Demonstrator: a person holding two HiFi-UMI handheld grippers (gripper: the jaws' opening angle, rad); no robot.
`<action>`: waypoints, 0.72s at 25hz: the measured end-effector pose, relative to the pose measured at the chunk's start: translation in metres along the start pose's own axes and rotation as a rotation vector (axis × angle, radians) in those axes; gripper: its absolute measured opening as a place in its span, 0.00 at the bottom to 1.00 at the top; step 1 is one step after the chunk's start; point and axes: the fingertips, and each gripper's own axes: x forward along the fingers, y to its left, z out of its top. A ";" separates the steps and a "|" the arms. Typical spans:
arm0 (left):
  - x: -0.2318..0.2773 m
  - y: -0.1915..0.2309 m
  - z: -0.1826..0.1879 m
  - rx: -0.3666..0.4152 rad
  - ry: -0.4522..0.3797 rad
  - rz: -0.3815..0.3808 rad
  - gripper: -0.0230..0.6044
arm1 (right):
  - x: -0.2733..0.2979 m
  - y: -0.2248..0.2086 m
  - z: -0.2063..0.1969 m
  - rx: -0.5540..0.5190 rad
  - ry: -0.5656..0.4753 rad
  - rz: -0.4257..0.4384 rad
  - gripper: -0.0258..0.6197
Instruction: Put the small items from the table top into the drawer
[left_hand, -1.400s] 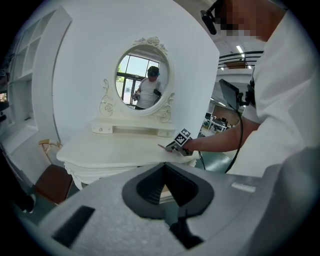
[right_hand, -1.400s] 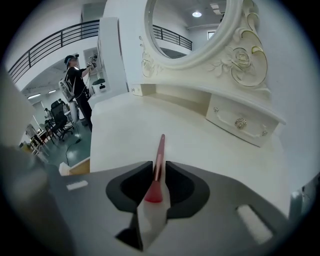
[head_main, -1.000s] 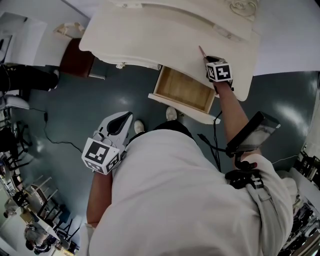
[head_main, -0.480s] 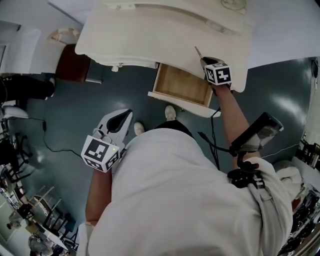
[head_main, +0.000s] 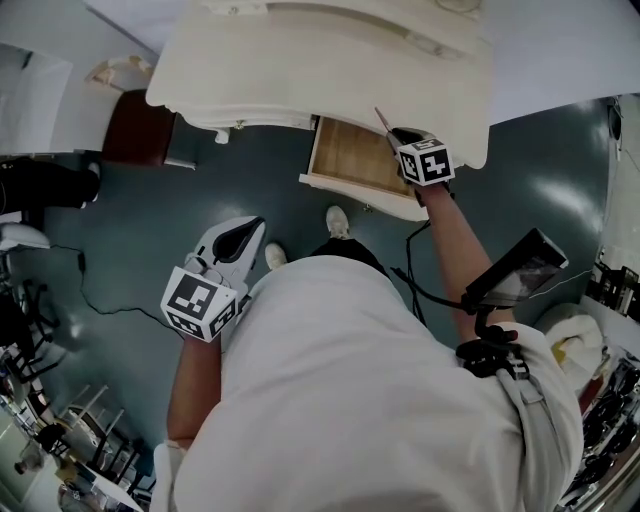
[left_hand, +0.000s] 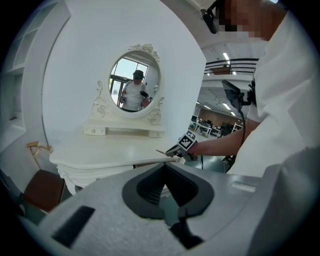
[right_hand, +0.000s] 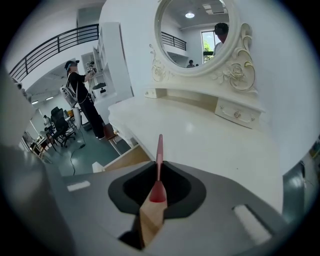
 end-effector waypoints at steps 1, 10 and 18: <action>-0.002 0.000 -0.002 0.002 0.000 -0.005 0.04 | 0.000 0.006 -0.003 -0.001 0.004 0.002 0.11; -0.021 0.005 -0.015 0.005 0.009 -0.015 0.04 | 0.012 0.053 -0.021 -0.030 0.045 0.051 0.11; -0.031 0.015 -0.019 -0.018 0.014 0.031 0.04 | 0.049 0.072 -0.037 -0.106 0.124 0.103 0.11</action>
